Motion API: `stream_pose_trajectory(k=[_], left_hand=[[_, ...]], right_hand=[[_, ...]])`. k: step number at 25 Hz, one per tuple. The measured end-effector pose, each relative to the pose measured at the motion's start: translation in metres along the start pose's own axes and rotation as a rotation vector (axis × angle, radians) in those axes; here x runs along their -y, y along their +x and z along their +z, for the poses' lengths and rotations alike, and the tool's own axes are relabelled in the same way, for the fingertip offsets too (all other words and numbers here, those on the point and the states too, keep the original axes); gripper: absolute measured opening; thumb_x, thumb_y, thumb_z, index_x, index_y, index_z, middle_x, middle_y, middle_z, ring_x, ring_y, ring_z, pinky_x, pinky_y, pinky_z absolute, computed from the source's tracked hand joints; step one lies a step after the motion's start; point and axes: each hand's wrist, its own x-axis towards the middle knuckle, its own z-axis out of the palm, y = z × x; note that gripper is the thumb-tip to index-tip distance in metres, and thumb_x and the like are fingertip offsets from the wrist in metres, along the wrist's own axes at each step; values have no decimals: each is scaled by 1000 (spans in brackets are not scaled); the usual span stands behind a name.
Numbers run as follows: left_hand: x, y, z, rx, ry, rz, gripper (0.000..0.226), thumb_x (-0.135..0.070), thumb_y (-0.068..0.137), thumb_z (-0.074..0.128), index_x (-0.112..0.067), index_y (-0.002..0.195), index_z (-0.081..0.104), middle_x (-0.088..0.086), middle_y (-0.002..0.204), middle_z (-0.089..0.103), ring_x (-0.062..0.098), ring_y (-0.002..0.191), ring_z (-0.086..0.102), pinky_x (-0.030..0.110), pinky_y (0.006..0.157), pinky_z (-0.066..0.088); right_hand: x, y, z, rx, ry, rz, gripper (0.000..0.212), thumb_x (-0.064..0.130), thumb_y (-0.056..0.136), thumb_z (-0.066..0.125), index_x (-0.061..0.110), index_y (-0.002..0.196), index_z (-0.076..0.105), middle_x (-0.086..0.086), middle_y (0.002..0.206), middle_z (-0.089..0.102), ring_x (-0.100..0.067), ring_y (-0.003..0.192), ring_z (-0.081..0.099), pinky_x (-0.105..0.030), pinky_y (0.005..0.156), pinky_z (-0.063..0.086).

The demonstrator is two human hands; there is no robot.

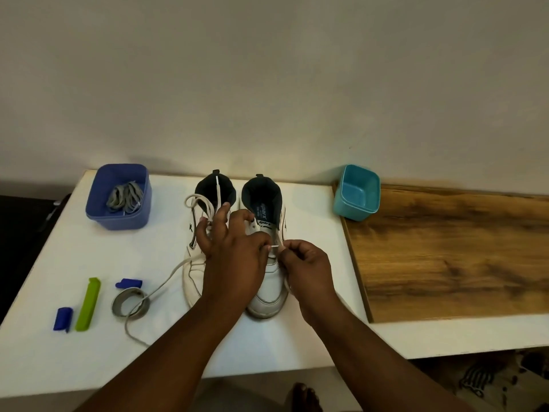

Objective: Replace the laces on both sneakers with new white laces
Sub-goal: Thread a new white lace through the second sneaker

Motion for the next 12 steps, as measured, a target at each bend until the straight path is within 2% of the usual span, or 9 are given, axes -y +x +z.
stream_pose_trajectory(k=[6, 12], left_hand=[[-2, 2, -2, -2, 103, 41, 7, -32, 87, 71, -29, 84, 76, 0, 129, 55, 34, 141, 34, 62, 115, 18], [-4, 0, 0, -15, 102, 4, 6, -34, 85, 72, -30, 83, 77, -2, 124, 56, 32, 139, 36, 61, 114, 19]], right_hand=[[1, 0, 0, 7, 61, 45, 12, 5, 96, 66, 9, 98, 77, -11, 92, 78, -12, 76, 69, -22, 71, 57], [1, -1, -1, 2, 16, 17, 12, 8, 97, 67, 12, 98, 78, -6, 90, 78, -11, 80, 71, -23, 74, 59]])
